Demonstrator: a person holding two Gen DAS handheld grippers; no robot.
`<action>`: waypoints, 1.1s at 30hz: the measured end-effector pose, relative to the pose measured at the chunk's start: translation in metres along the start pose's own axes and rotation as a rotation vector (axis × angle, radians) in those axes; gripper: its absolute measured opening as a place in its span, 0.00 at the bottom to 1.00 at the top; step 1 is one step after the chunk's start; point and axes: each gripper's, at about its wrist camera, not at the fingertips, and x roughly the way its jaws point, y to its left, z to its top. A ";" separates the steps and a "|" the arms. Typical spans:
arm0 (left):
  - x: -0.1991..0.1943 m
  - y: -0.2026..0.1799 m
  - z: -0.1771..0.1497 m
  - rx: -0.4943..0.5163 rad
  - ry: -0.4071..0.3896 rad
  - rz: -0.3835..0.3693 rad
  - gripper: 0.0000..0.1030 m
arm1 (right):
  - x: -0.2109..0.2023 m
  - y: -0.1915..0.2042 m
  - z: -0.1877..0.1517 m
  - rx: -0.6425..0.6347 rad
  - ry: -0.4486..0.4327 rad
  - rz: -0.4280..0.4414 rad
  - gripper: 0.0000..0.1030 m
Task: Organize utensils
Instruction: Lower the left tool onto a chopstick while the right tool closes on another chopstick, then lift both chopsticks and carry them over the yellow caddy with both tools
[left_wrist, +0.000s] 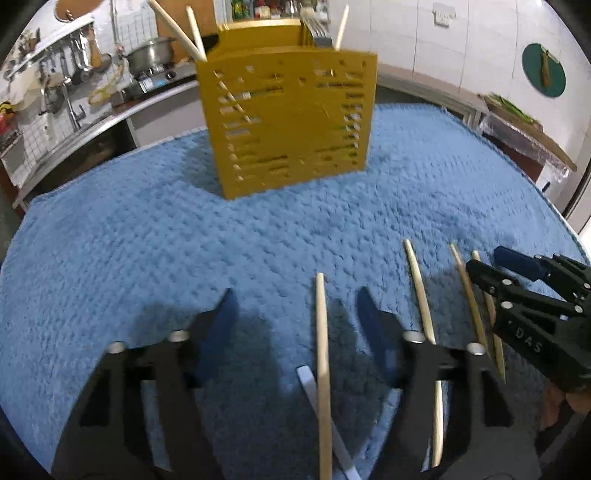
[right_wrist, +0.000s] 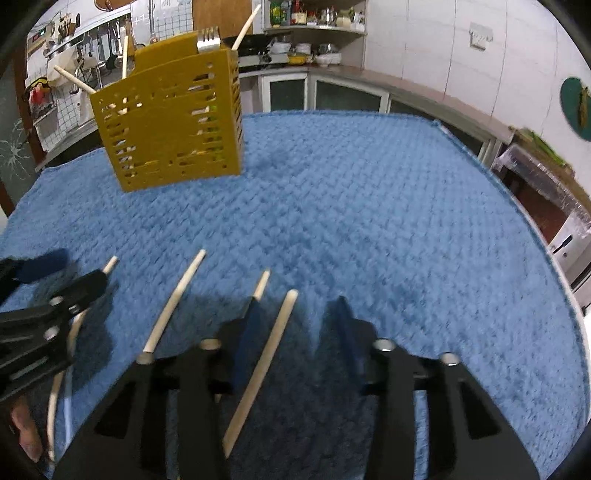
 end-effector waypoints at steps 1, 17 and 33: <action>0.004 0.000 0.000 -0.003 0.016 -0.008 0.47 | 0.000 0.001 -0.001 -0.003 -0.004 -0.001 0.34; 0.021 0.003 0.010 -0.036 0.078 0.003 0.14 | 0.007 0.005 0.013 0.048 0.050 -0.004 0.23; 0.018 0.017 0.018 -0.101 0.067 -0.051 0.03 | 0.006 0.002 0.019 0.116 0.039 0.032 0.05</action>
